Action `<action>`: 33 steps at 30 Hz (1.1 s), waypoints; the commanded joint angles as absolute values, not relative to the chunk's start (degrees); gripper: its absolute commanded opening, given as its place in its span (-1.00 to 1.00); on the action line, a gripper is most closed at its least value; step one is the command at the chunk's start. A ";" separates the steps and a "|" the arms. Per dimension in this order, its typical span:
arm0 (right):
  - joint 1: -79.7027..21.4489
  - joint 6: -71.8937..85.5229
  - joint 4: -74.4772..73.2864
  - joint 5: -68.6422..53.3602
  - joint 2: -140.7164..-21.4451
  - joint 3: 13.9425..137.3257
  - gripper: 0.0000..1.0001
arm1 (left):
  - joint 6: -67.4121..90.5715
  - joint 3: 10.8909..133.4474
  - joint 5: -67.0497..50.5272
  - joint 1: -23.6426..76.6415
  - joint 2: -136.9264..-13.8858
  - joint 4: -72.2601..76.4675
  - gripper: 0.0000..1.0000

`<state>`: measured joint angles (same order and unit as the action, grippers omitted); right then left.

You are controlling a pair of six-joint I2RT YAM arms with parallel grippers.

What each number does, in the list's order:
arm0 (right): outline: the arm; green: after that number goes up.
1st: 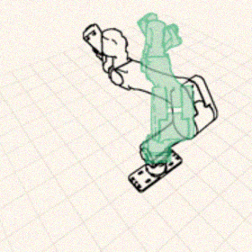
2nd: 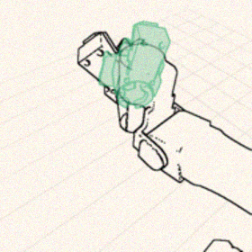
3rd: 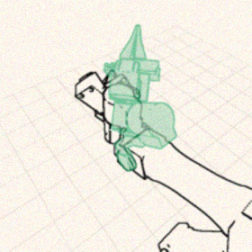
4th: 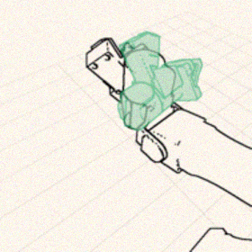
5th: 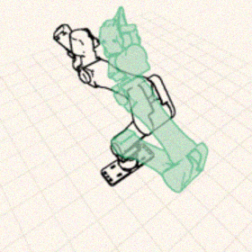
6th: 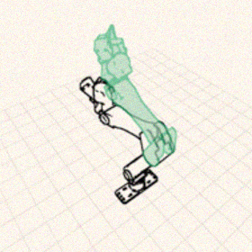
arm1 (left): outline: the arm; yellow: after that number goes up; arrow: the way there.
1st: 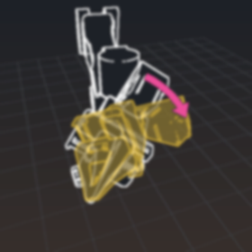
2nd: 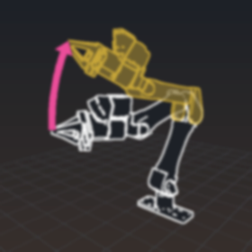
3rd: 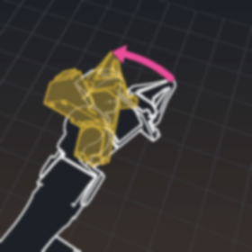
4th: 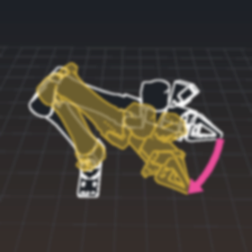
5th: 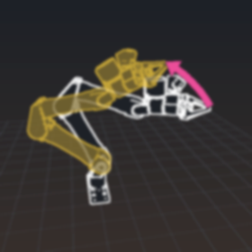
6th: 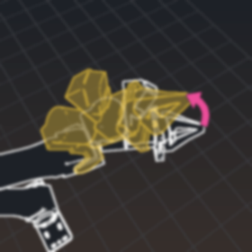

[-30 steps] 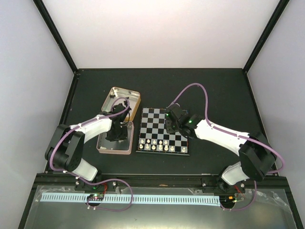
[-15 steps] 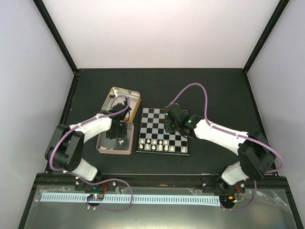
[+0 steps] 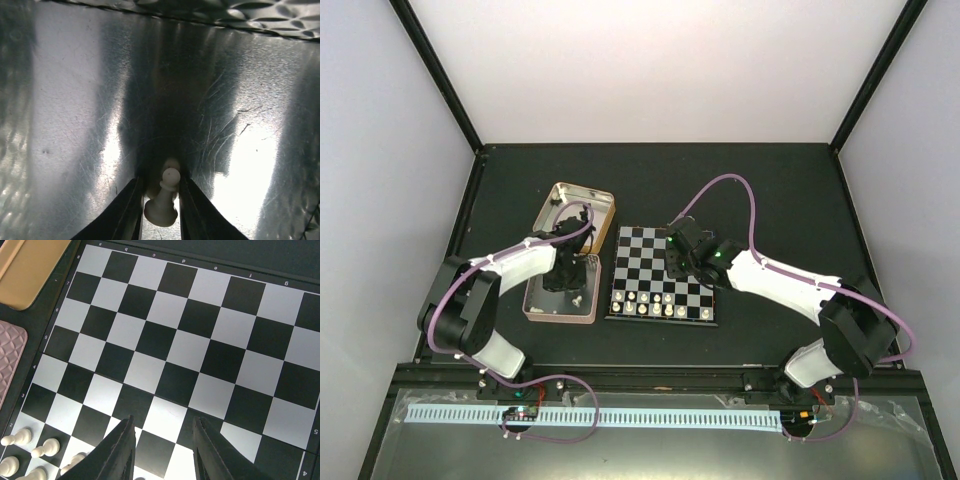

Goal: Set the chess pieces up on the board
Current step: Pick up the chess piece from the storage box, then place the chess piece on the chessboard.

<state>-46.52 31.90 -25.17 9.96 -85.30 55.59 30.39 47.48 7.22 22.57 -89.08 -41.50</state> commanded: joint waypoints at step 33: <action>-41.73 42.47 -8.81 -51.22 -89.09 70.33 0.08 | 10.57 44.57 -30.15 23.64 -48.19 -22.14 -0.82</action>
<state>-41.76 38.35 -11.94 -48.16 -91.37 68.99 17.08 45.06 -29.28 23.11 -51.33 -25.21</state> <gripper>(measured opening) 0.552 0.142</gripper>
